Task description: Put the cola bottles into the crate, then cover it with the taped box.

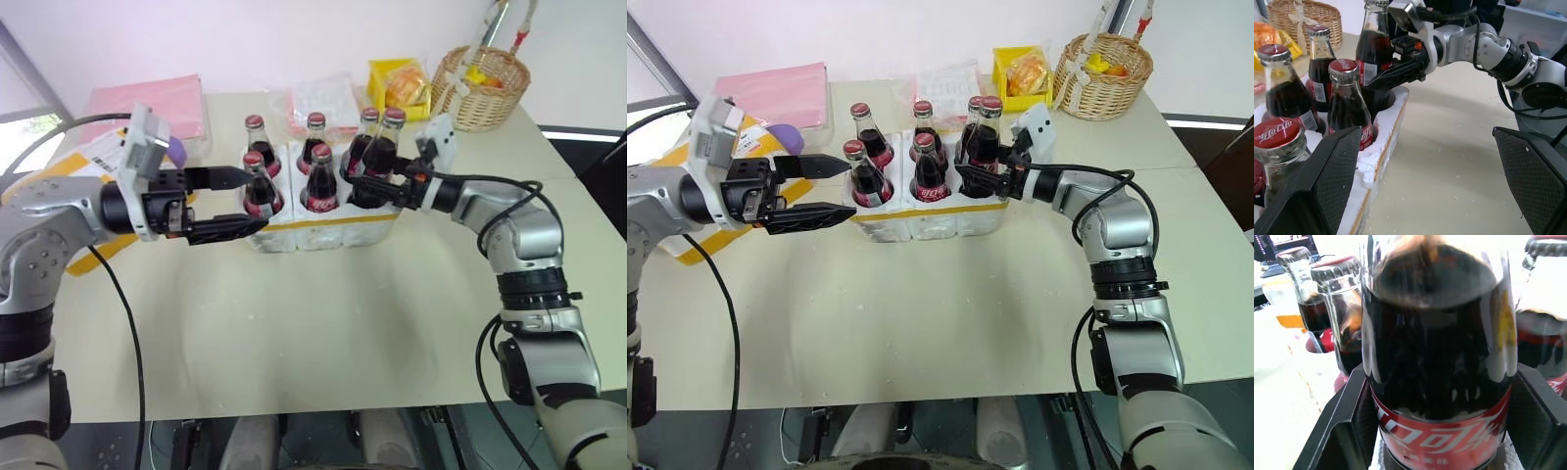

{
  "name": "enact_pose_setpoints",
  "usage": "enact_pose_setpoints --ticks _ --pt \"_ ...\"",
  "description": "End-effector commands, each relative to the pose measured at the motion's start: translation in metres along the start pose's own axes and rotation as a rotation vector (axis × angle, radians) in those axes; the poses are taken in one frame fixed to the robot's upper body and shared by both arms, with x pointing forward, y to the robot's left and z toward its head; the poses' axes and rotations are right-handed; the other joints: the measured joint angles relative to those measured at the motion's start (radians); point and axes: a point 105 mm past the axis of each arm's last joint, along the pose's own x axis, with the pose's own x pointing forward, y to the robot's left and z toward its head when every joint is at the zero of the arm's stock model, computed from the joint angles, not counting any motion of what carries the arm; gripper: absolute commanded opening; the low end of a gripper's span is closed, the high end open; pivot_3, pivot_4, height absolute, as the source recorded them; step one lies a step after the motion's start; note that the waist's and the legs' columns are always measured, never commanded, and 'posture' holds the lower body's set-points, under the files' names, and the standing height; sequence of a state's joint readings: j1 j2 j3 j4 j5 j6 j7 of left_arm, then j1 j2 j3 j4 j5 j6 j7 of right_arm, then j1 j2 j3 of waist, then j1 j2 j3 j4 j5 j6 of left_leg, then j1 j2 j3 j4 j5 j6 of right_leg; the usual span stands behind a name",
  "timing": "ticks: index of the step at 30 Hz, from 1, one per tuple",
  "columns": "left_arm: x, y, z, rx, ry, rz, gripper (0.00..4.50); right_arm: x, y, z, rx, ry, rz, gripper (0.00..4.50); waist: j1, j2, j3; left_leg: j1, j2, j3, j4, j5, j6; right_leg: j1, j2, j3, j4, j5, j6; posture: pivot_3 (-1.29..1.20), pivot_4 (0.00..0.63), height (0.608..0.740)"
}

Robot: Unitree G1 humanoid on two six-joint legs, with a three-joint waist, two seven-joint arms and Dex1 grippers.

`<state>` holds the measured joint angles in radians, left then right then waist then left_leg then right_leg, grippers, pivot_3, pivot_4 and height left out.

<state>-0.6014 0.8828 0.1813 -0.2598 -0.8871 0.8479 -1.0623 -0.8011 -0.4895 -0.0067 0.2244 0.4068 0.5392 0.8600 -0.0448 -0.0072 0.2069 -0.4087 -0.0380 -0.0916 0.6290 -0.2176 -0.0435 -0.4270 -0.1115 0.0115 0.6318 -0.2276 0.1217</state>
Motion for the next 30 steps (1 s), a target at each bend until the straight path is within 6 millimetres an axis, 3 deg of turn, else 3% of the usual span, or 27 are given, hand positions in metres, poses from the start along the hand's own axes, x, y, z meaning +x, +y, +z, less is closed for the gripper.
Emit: enact_pose_setpoints --ticks 1,3,5,7,12,18,24,27,30 --pt "-0.004 -0.005 0.013 0.053 -0.021 0.001 4.5 0.003 0.001 0.013 -0.081 -0.036 0.003 2.78 0.0 0.0 0.0 0.0 0.0 0.0 0.0 0.0 0.0 0.0 0.0 0.0 0.0 0.0 0.0 0.0 0.15 0.738" --pt "-0.004 -0.005 0.013 0.053 -0.02 0.003 4.5 0.005 -0.002 0.001 -0.075 0.012 -0.006 2.78 0.0 0.0 0.0 0.0 0.0 0.0 0.0 0.0 0.0 0.0 0.0 0.0 0.0 0.0 0.0 0.0 0.15 0.738" --pt "-0.005 -0.005 0.012 0.055 -0.015 0.003 4.5 0.006 -0.001 -0.011 -0.037 0.057 0.009 3.89 0.0 0.0 0.0 0.0 0.0 0.0 0.0 0.0 0.0 0.0 0.0 0.0 0.0 0.0 0.0 0.0 0.15 0.738" --pt "-0.005 -0.006 0.011 0.054 -0.012 0.003 4.5 0.005 0.005 -0.016 -0.009 0.07 0.054 4.47 0.0 -0.002 -0.001 0.001 0.0 0.0 0.0 0.0 0.0 0.0 0.0 0.0 0.0 0.0 0.0 0.0 0.15 0.738" --pt "-0.006 -0.007 0.009 0.052 -0.009 0.003 4.5 0.003 0.009 -0.01 -0.026 0.053 0.074 4.47 0.0 -0.002 -0.001 0.001 0.0 0.0 0.0 0.0 0.0 0.0 0.0 0.001 0.0 0.0 0.0 0.0 0.15 0.738" --pt "-0.02 -0.002 0.012 0.076 -0.007 0.098 4.5 -0.025 0.005 0.017 -0.061 0.007 0.104 4.47 0.002 -0.002 -0.001 0.0 0.0 0.001 0.0 0.0 0.0 0.0 0.0 0.001 0.0 0.0 0.0 0.0 0.15 0.738" --pt "-0.072 -0.002 0.0 0.152 0.126 0.333 4.5 -0.078 0.0 0.038 -0.164 0.025 0.111 4.47 0.001 -0.002 -0.001 0.001 0.0 0.001 -0.001 -0.001 0.002 0.0 0.0 0.001 -0.001 0.0 0.0 0.0 0.15 0.738" --pt "-0.099 -0.002 -0.005 0.186 0.187 0.479 4.5 -0.095 0.007 0.05 -0.2 0.018 0.144 4.47 -0.001 -0.002 -0.001 0.001 0.001 0.003 -0.001 -0.001 0.002 0.0 0.0 0.002 -0.001 0.0 0.0 0.0 0.15 0.738" --pt "-0.128 -0.007 -0.022 0.271 0.35 0.614 4.5 -0.108 0.014 0.057 -0.187 0.027 0.184 4.47 0.0 -0.002 -0.001 0.001 0.002 0.005 0.0 -0.001 0.002 0.0 0.0 0.002 -0.002 -0.001 -0.002 0.0 0.15 0.738"
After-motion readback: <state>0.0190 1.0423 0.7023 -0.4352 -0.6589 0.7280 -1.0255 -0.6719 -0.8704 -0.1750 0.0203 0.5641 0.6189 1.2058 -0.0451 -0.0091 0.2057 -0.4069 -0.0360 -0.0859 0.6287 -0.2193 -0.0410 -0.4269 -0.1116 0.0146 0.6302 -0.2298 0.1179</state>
